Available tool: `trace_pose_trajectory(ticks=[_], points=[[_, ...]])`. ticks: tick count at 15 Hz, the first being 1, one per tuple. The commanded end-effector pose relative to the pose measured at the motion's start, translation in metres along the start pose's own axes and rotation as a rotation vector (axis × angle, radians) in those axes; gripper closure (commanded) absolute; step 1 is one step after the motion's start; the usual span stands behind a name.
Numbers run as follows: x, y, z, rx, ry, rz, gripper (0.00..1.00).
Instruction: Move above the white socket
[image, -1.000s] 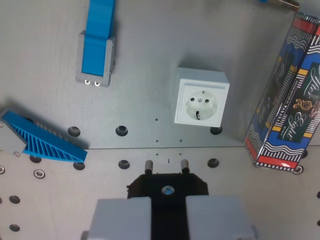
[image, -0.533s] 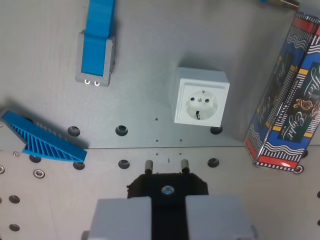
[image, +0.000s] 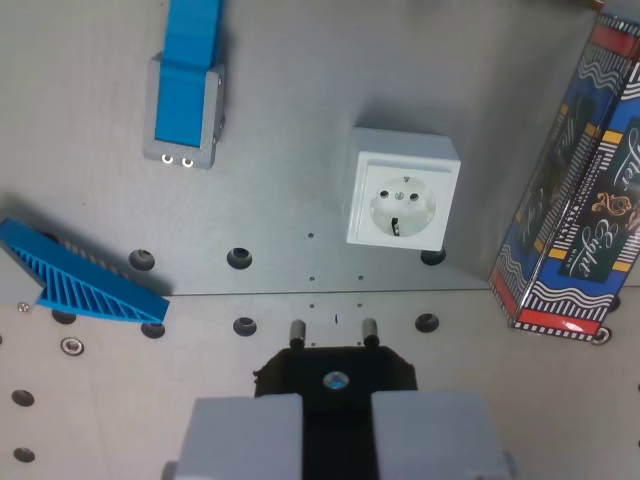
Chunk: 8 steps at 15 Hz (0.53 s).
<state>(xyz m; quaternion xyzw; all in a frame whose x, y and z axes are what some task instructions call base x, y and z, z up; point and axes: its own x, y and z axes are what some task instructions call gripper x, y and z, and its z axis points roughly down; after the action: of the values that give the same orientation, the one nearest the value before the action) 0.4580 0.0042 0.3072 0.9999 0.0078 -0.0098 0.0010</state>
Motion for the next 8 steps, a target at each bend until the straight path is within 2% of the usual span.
trace_pose_trajectory(ticks=[1, 8], points=[[-0.005, 0.004, 0.013, 0.005, 0.075, 0.033, 1.00], [-0.012, 0.010, 0.041, 0.010, 0.089, 0.060, 1.00]])
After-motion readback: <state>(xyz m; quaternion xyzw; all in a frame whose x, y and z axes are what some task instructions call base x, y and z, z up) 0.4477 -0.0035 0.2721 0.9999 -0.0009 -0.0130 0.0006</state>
